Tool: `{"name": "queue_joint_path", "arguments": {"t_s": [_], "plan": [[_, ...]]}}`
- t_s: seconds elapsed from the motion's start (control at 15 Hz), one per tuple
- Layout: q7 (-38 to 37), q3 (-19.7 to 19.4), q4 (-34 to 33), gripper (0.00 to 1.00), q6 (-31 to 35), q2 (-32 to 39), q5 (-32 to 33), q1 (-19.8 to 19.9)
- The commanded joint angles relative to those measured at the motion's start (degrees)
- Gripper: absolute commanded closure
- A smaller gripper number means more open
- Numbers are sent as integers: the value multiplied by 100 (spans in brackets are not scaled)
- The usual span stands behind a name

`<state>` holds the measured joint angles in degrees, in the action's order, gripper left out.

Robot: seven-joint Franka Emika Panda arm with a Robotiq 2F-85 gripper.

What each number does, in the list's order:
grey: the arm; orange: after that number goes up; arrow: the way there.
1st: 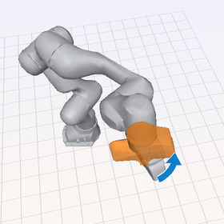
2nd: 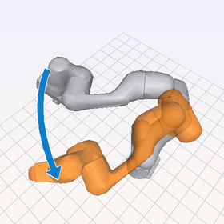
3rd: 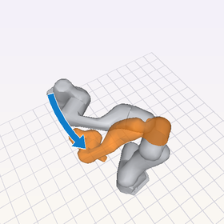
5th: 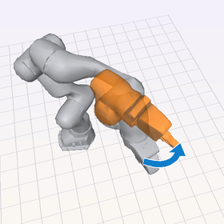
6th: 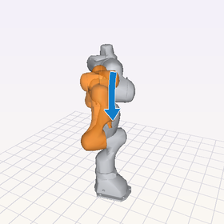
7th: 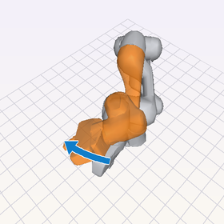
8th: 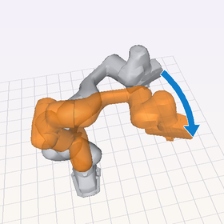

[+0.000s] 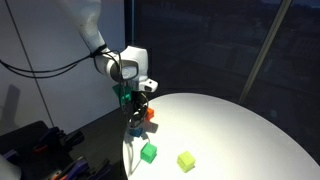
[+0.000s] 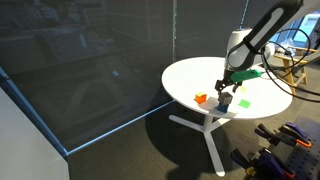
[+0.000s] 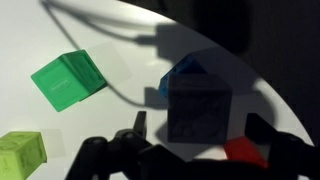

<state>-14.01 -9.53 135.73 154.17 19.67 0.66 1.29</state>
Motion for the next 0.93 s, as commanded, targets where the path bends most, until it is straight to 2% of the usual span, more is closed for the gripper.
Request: {"name": "queue_joint_path", "arguments": {"t_s": [0.0, 0.6, 0.87], "plan": [[27, 35, -31, 0, -188, -195, -96, 79], [224, 131, -10, 0, -633, -724, -647, 395], [-84, -28, -93, 0, -883, -903, -480, 441]]}}
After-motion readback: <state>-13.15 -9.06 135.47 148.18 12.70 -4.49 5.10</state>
